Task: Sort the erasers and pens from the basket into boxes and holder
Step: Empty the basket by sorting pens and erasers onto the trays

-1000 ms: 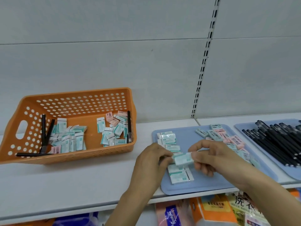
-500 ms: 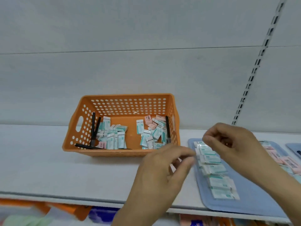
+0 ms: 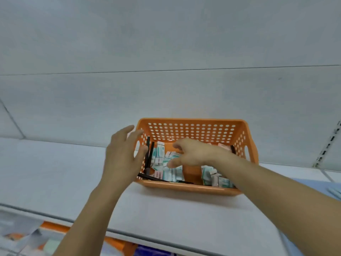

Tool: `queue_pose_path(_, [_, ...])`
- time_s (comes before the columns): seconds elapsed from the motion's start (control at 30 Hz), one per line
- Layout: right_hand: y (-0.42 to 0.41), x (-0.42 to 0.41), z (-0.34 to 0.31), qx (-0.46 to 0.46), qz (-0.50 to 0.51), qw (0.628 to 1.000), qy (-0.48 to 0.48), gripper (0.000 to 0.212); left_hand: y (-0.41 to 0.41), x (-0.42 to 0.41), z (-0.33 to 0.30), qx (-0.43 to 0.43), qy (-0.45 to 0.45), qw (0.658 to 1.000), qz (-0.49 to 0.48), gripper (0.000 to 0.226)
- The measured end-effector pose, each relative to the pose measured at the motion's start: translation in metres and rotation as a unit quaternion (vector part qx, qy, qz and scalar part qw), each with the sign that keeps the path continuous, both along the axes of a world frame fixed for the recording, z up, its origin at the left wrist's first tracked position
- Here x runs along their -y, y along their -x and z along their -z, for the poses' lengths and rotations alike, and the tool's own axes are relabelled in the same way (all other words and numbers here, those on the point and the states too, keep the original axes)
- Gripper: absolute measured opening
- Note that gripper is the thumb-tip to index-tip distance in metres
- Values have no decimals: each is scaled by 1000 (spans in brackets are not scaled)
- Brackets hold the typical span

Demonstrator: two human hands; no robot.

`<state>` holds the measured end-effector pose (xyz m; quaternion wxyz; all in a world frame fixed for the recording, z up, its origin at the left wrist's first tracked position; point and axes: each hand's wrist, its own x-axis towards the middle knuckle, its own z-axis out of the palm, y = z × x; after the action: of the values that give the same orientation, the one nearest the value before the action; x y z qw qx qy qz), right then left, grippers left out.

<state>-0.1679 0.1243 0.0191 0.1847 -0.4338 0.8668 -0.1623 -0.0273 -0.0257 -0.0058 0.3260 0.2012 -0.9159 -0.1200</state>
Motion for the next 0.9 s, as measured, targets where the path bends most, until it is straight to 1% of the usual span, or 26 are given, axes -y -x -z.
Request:
queue_pose_path(0.07, [-2, 18, 5, 24, 31, 999, -3, 64, 4, -1, 12, -7, -80, 996, 36, 40])
queue_pose_path(0.13, [-5, 27, 7, 35, 38, 999, -2, 45, 4, -4, 16, -28, -154, 987, 40, 35])
queue_pose_path(0.17, [-7, 29, 7, 41, 37, 998, -11, 40, 4, -5, 15, -38, -175, 983, 33, 34])
queue_pose_path(0.3, [-13, 31, 7, 33, 59, 995, -72, 48, 5, -6, 15, -45, -202, 978, 25, 36])
queue_pose_path(0.4, [-15, 33, 12, 58, 73, 994, -61, 42, 4, -5, 17, -42, -224, 973, 31, 37])
queue_pose_path(0.53, [-13, 26, 13, 36, 91, 994, -56, 43, 2, -5, 16, -30, -225, 973, 34, 38])
queue_pose_path(0.6, [-7, 18, 12, 67, 115, 991, -15, 37, 2, -6, 14, -9, -210, 977, 22, 38])
queue_pose_path(0.67, [-4, 6, 6, 110, 155, 980, 52, 31, 1, -6, 12, 1, -166, 986, -5, 38])
queue_pose_path(0.73, [-1, -5, -2, 159, 189, 962, 121, 25, 0, -11, 10, -30, -87, 995, -26, 36])
queue_pose_path(0.77, [0, -10, -5, 181, 198, 951, 152, 23, 0, -17, 7, -61, -61, 996, -16, 35])
queue_pose_path(0.8, [1, -16, -8, 199, 204, 941, 183, 22, 0, -25, 4, -93, -53, 994, 10, 34])
queue_pose_path(0.83, [2, -21, -11, 217, 207, 930, 213, 23, 1, -35, 0, -117, -64, 990, 46, 35])
queue_pose_path(0.87, [3, -27, -14, 235, 207, 918, 244, 25, 3, -48, -5, -131, -97, 983, 81, 36])
queue_pose_path(0.9, [4, -34, -18, 254, 203, 905, 274, 27, 7, -62, -9, -131, -149, 974, 109, 38])
